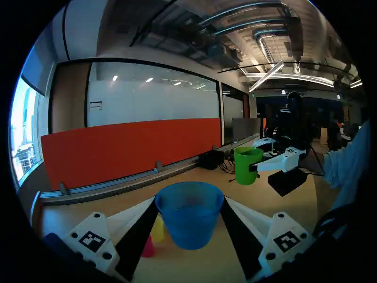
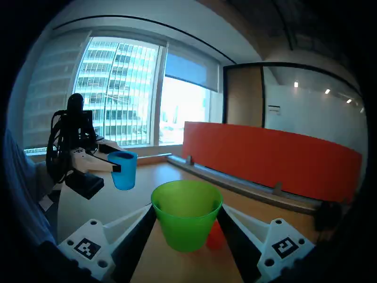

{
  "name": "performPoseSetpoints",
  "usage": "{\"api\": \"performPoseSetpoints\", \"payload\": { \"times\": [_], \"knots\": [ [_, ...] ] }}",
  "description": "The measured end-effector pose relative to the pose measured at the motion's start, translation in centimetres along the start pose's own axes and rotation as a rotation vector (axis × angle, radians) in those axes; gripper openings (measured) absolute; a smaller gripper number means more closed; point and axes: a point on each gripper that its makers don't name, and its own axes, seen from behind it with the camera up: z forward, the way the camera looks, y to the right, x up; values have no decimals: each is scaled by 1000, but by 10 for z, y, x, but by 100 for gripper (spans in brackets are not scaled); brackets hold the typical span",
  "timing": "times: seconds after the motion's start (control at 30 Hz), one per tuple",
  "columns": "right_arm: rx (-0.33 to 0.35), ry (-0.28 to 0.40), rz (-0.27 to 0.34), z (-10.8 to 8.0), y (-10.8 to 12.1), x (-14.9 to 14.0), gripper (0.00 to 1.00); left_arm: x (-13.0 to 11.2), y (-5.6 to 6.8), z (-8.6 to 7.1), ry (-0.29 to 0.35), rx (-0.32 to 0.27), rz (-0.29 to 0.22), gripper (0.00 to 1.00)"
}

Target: Pour water

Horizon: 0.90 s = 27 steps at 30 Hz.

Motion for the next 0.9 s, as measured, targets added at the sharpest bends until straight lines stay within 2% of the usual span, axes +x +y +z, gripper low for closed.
{"api": "performPoseSetpoints", "payload": {
  "times": [0.5,0.9],
  "knots": [
    [9,6,-16,1,-4,5,90,10,3,-1,23,-1,32,88],
    [54,22,-23,9,-20,9,89,30,5,-4,49,16,129,88]
  ]
}}
